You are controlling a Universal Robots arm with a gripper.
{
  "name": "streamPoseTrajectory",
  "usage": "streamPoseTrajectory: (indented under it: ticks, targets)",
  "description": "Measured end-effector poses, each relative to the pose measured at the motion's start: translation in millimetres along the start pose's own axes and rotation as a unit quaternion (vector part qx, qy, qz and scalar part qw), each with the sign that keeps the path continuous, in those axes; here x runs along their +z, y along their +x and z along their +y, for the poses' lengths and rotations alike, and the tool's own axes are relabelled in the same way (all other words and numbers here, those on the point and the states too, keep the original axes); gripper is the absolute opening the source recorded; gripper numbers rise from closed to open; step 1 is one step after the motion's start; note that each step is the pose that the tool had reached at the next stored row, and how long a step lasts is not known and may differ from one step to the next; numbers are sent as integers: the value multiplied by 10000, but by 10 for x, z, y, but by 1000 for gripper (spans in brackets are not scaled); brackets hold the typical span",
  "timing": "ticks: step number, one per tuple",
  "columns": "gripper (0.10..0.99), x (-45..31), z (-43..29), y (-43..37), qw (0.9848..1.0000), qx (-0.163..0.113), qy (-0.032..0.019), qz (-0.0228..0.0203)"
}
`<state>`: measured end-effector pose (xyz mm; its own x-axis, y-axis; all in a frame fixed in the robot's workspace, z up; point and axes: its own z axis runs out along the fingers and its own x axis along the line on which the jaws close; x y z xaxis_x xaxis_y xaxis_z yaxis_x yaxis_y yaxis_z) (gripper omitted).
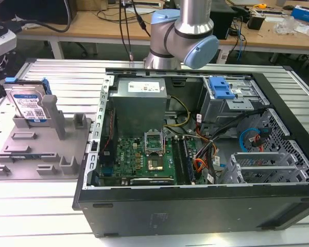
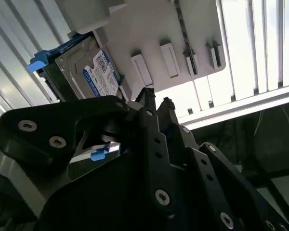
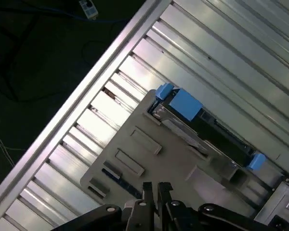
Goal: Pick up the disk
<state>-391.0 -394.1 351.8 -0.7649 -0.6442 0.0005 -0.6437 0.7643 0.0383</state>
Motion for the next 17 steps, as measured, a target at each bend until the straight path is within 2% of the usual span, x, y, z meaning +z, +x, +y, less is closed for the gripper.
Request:
streamPoseTrajectory:
  ticks: [1, 4, 5, 6, 7, 12, 15, 16, 17]
  targets:
    - [294, 1, 0, 0, 9998, -196, 0, 7]
    - [478, 4, 0, 0, 9985, -539, 0, 21]
    - [478, 4, 0, 0, 9973, -731, 1, 28]
    - [541, 5, 0, 0, 9955, -943, 1, 36]
    - [541, 6, 0, 0, 9939, -1098, 2, 43]
    - [541, 10, 0, 0, 9875, -1573, 2, 61]
    - [541, 12, 0, 0, 9823, -1871, 3, 73]
    - [541, 14, 0, 0, 9776, -2103, 4, 81]
    - [541, 16, 0, 0, 9739, -2267, 4, 88]
